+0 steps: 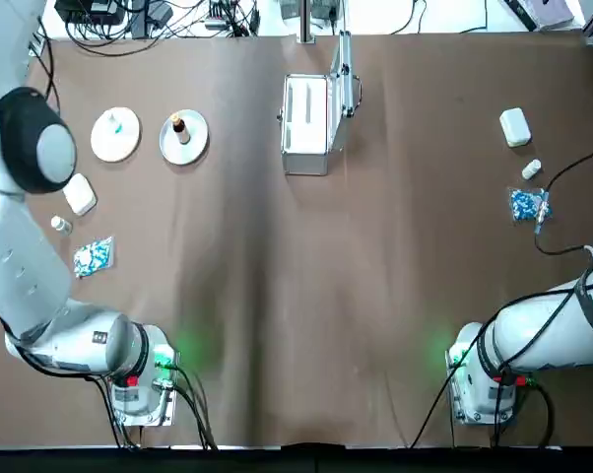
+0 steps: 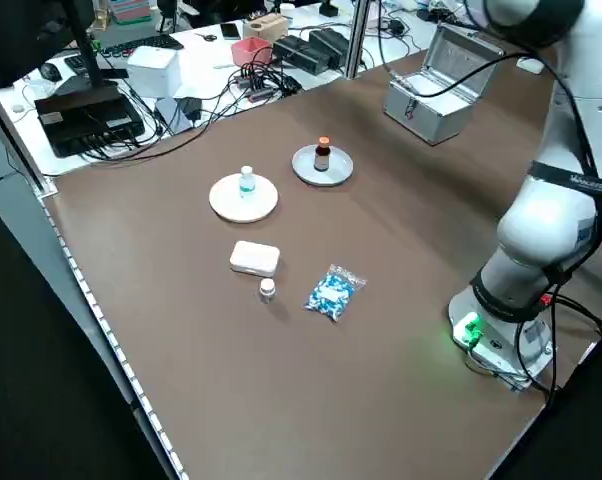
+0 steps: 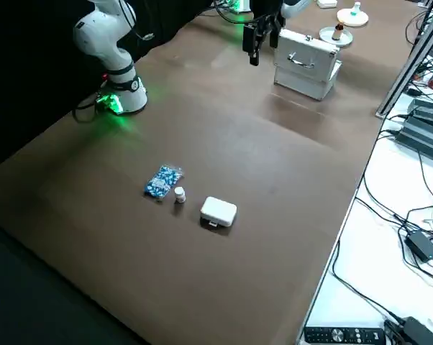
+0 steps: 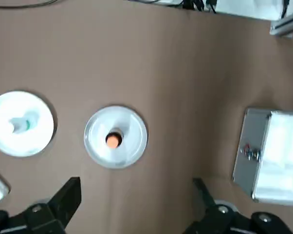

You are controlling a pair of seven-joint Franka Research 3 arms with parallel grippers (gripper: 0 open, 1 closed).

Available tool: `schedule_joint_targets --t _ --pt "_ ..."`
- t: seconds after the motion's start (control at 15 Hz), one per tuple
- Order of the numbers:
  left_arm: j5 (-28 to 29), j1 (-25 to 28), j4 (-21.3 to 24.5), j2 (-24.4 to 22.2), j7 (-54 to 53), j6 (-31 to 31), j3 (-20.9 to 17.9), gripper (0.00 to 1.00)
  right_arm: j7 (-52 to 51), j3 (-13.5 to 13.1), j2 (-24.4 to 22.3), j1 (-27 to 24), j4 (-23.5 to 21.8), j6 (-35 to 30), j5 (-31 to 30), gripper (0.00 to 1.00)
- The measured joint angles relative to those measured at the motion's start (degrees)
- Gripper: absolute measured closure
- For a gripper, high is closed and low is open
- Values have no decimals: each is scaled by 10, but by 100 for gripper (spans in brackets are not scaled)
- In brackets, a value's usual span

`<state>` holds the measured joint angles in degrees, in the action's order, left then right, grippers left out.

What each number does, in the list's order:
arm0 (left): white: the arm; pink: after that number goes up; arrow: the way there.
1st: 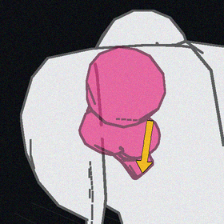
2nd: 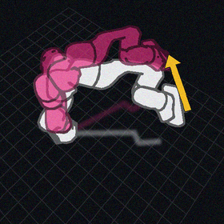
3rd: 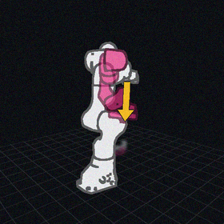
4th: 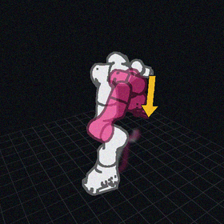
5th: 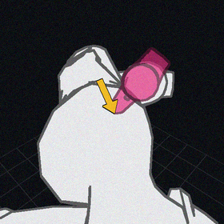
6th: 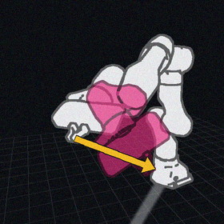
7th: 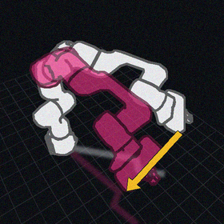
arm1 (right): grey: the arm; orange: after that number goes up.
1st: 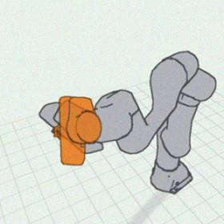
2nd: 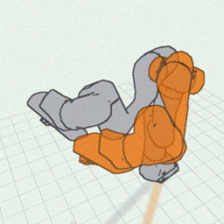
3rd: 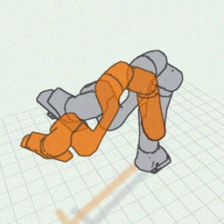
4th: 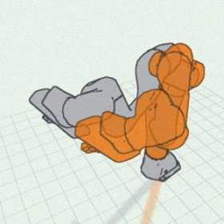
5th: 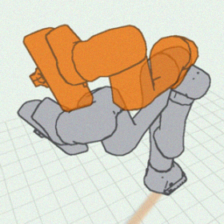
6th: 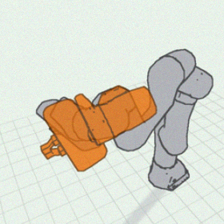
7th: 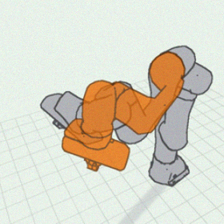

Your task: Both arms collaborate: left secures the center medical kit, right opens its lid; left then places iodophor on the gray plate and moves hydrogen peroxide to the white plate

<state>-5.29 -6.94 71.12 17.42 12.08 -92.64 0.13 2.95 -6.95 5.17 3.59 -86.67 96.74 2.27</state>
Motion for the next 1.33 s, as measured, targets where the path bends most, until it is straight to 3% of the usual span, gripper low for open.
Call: schedule_joint_targets --t 0.2,0.4,1.33 --pt "1 2 77 -72 -9 -3 0 0 0 0 0 0 0 0 0 1" --pt "13 3 124 -106 -42 -14 0 0 0 0 0 0 0 0 0 1" --pt "16 9 118 -116 -55 -28 -1 0 0 0 0 0 0 -33 0 1"
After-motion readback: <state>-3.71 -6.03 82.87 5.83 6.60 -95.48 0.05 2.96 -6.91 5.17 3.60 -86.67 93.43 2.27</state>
